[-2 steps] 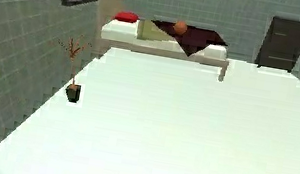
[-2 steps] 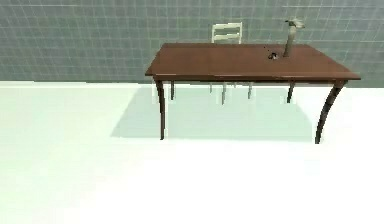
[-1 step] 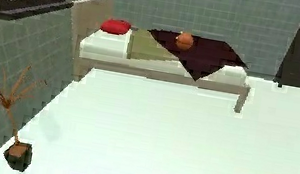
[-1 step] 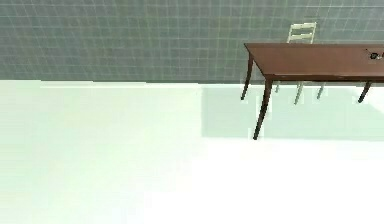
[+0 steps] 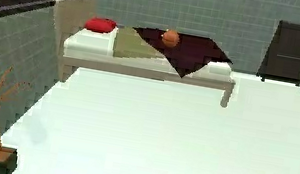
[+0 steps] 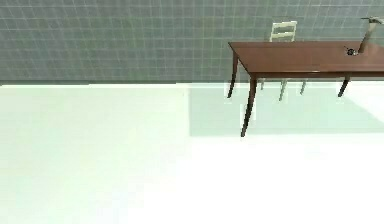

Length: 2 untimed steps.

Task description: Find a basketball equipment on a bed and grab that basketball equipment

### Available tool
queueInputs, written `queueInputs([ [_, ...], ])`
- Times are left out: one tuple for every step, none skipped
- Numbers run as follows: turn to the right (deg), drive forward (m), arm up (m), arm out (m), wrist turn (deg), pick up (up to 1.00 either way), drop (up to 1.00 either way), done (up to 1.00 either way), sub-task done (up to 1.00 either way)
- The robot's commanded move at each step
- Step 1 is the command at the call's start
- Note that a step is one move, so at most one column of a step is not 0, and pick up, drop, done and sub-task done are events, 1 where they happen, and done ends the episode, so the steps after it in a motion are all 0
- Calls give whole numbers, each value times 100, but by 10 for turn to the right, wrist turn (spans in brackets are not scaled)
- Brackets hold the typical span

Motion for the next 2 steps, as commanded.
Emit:
queueInputs([
  [0, 100, 0, 0, 0, 0, 0, 0, 0],
  [0, 85, 0, 0, 0, 0, 0, 0, 0],
])
